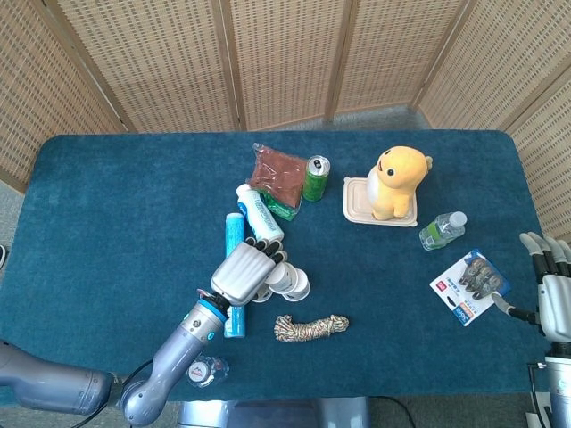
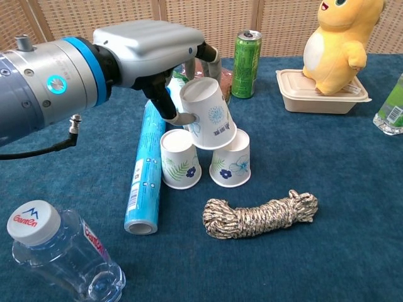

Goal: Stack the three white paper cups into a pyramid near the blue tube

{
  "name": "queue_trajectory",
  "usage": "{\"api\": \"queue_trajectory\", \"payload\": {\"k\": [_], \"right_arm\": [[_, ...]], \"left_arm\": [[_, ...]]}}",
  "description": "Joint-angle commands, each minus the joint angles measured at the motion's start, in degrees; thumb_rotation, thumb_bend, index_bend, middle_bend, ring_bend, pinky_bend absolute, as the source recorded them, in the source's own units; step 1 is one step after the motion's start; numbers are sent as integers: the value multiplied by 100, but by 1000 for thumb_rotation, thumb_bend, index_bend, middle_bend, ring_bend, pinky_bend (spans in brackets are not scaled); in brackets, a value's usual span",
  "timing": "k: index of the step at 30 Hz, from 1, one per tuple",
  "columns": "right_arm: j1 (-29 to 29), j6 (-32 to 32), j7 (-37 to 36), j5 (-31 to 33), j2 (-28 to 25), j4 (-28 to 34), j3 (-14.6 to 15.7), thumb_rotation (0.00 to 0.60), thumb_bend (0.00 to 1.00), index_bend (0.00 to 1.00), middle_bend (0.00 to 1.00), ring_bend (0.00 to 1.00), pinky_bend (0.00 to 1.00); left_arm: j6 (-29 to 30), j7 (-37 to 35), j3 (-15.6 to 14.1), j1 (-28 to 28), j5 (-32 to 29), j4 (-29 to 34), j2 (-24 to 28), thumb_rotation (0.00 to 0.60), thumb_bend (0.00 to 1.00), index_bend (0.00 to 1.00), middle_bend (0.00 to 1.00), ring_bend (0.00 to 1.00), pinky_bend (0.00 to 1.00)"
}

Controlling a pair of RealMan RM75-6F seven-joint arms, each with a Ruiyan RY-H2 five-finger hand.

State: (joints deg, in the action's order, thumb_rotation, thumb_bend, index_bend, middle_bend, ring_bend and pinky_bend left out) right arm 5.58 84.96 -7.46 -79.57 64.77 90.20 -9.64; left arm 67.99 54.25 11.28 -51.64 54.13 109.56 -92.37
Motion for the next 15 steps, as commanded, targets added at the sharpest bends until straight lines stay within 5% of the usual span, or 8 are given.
{"api": "queue_trajectory", "payload": {"k": [1,15], "right_arm": [[-3,0,-21,6,-5,4,-4,600,0,104,43,0,0],[0,-17,-40,15,-9,-15,-6,600,0,107,43,0,0]], "left_arm": [[32,13,-14,-30,-18,-31,-39,600,347,366,298,327,466],[272,128,10,-128,-193,8,-109,600,346,361,294,316,461]]}}
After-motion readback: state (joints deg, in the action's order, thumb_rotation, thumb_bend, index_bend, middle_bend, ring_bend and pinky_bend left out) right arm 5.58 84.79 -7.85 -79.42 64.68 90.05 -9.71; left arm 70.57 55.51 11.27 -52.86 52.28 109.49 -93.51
